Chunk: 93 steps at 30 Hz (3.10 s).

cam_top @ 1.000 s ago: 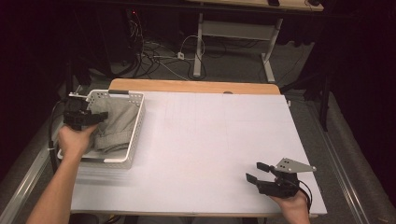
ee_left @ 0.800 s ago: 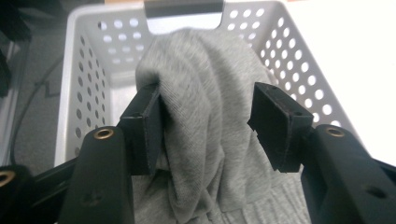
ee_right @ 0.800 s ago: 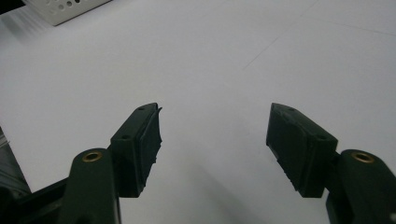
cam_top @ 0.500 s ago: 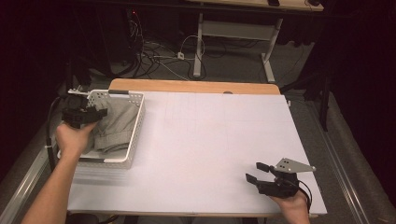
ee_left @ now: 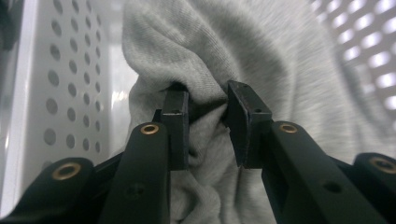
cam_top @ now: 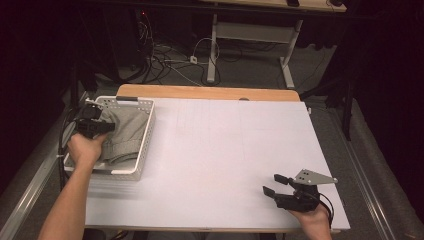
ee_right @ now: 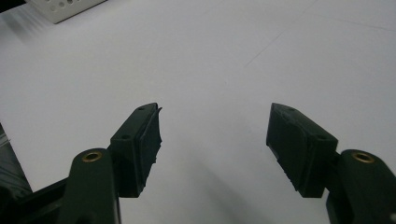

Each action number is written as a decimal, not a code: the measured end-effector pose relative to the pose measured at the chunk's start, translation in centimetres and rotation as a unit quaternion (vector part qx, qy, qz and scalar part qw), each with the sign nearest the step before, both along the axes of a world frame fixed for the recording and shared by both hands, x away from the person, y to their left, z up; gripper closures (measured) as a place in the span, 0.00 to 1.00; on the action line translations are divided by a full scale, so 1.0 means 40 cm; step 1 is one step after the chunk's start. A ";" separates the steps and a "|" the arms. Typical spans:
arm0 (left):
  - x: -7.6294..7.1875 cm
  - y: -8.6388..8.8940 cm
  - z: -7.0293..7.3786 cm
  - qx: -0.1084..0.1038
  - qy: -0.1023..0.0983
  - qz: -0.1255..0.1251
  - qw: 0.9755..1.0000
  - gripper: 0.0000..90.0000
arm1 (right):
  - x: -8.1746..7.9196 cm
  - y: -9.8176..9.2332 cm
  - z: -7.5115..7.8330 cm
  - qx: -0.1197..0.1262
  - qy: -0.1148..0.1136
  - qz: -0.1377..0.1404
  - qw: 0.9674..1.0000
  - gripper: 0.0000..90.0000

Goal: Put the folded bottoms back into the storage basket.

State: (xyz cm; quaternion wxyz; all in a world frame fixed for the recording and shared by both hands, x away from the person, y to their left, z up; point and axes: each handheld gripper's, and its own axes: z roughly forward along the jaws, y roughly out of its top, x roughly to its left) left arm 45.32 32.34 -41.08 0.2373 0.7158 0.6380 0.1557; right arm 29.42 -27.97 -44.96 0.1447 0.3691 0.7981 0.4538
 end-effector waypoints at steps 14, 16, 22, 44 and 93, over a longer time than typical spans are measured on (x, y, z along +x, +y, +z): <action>0.023 0.012 -0.040 -0.010 0.046 0.018 0.999 0.68 | 0.001 0.005 -0.003 -0.002 0.004 0.001 1.000 0.40; 0.013 0.010 -0.026 -0.011 0.027 0.017 0.999 0.64 | 0.001 0.005 -0.003 -0.001 0.004 0.001 1.000 0.40; -0.022 0.015 0.030 -0.033 -0.031 0.007 0.999 0.60 | 0.001 0.006 -0.002 -0.002 0.003 0.003 1.000 0.40; 0.045 -0.050 -0.039 0.017 0.029 -0.015 0.999 0.73 | 0.001 0.003 -0.003 -0.001 0.005 0.004 1.000 0.40; -0.081 -0.087 0.067 -0.068 -0.085 -0.097 0.989 0.50 | -0.026 -0.041 0.020 0.016 -0.035 -0.044 0.998 0.37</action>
